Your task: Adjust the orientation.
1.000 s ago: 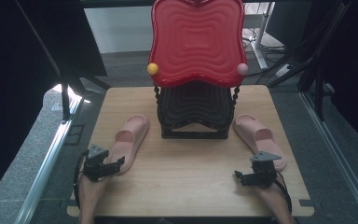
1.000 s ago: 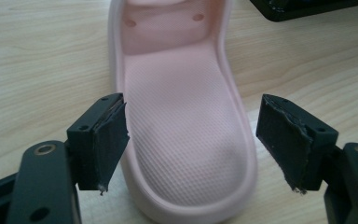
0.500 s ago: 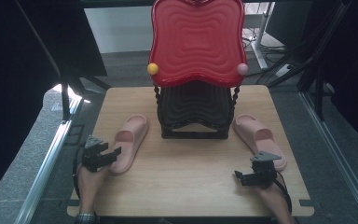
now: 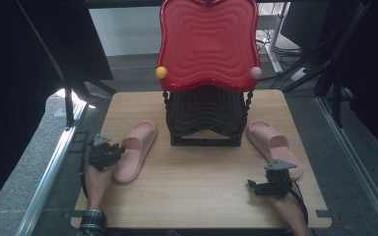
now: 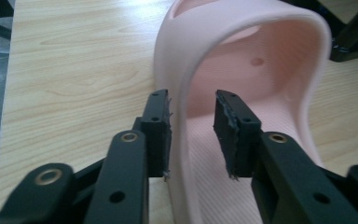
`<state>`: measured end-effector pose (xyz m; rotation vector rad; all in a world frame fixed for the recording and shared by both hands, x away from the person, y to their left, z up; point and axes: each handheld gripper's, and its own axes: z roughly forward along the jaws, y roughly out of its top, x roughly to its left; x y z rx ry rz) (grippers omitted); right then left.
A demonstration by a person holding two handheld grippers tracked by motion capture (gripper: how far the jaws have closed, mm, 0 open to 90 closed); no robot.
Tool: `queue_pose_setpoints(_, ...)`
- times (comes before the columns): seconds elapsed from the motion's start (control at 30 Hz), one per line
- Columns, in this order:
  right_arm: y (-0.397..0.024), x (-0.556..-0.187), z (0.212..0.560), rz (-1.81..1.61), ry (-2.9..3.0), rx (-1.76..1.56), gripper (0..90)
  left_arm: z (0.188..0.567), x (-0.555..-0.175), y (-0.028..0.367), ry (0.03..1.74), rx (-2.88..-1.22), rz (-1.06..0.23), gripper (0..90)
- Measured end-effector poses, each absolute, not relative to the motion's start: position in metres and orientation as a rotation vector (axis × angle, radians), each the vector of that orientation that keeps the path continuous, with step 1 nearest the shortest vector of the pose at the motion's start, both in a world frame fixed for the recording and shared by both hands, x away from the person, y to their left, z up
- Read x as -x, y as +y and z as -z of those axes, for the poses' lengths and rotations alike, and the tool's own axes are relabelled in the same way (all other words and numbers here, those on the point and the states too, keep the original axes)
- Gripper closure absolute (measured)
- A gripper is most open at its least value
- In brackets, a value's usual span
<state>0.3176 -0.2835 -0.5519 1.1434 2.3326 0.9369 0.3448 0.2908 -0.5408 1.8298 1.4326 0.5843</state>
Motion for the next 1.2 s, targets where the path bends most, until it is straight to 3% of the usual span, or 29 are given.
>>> queue_pose_setpoints(0.4,-0.284,-0.318,0.552,-0.936,2.333,-1.143,4.1,0.546,-0.366,0.286,1.449,-1.848,-0.587,69.8)
queue_pose_setpoints(0.57,-0.284,-0.318,0.552,-0.936,2.333,-1.143,4.1,0.549,-0.370,0.285,1.462,-1.851,-0.590,75.8)
queue_pose_setpoints(0.8,-0.284,-0.318,0.552,-0.937,2.333,-1.143,4.1,0.549,-0.370,0.282,1.472,-1.856,-0.653,82.0)
queue_pose_setpoints(1.2,-0.284,-0.318,0.552,-0.937,2.332,-1.143,4.1,0.537,-0.368,0.281,1.443,-1.792,-0.740,82.9)
